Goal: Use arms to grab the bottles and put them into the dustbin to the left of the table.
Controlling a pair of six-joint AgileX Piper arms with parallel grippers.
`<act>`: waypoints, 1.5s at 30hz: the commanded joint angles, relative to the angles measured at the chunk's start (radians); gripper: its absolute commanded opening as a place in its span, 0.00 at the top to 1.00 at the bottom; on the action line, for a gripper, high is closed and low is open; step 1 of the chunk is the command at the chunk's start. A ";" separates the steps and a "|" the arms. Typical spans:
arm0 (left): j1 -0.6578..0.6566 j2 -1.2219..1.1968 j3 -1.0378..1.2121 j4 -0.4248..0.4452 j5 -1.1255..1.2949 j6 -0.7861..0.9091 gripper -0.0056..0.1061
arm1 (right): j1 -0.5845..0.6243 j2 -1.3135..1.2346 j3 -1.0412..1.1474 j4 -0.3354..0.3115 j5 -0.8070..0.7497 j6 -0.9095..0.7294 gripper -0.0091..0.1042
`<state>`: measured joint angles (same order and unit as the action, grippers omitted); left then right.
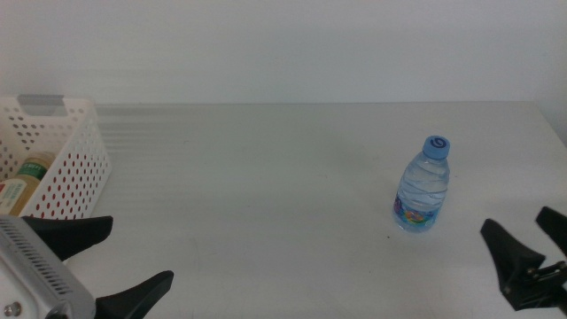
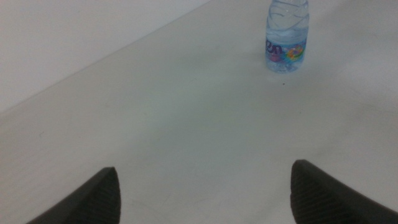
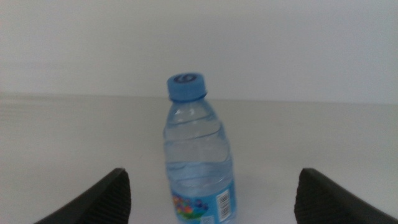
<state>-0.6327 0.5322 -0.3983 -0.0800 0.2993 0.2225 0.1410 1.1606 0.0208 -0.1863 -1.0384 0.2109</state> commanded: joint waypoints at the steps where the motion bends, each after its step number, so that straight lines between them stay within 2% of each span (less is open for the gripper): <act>1: -0.004 0.002 -0.029 -0.005 -0.075 -0.016 0.14 | -0.005 0.048 -0.002 -0.035 -0.135 0.009 0.26; 4: -0.004 0.002 -0.029 -0.005 -0.075 -0.016 0.14 | -0.005 0.127 -0.003 -0.061 -0.184 -0.002 0.26; 10: -0.004 0.002 -0.029 -0.005 -0.075 -0.016 0.14 | -0.005 0.264 -0.035 -0.053 -0.290 -0.083 0.26; 17: -0.004 0.002 -0.029 -0.005 -0.075 -0.016 0.14 | -0.005 0.373 -0.161 -0.114 -0.289 -0.093 0.26; 26: -0.004 0.002 -0.029 -0.005 -0.075 -0.016 0.14 | -0.005 0.498 -0.293 -0.118 -0.288 -0.085 0.26; 33: -0.004 0.002 -0.029 -0.005 -0.075 -0.016 0.14 | -0.005 0.600 -0.404 -0.161 -0.284 -0.068 0.26; 40: -0.004 0.002 -0.029 -0.005 -0.075 -0.016 0.14 | -0.005 0.695 -0.520 -0.161 -0.266 -0.065 0.27; 43: -0.004 0.002 -0.029 -0.005 -0.075 -0.016 0.14 | -0.004 0.720 -0.532 -0.161 -0.266 -0.063 0.37; 45: -0.004 0.002 -0.029 -0.005 -0.075 -0.016 0.14 | -0.004 0.722 -0.532 -0.164 -0.268 -0.063 0.57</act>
<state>-0.6327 0.5322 -0.3983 -0.0800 0.2993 0.2225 0.1410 1.9166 -0.4940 -0.3522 -1.1531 0.1543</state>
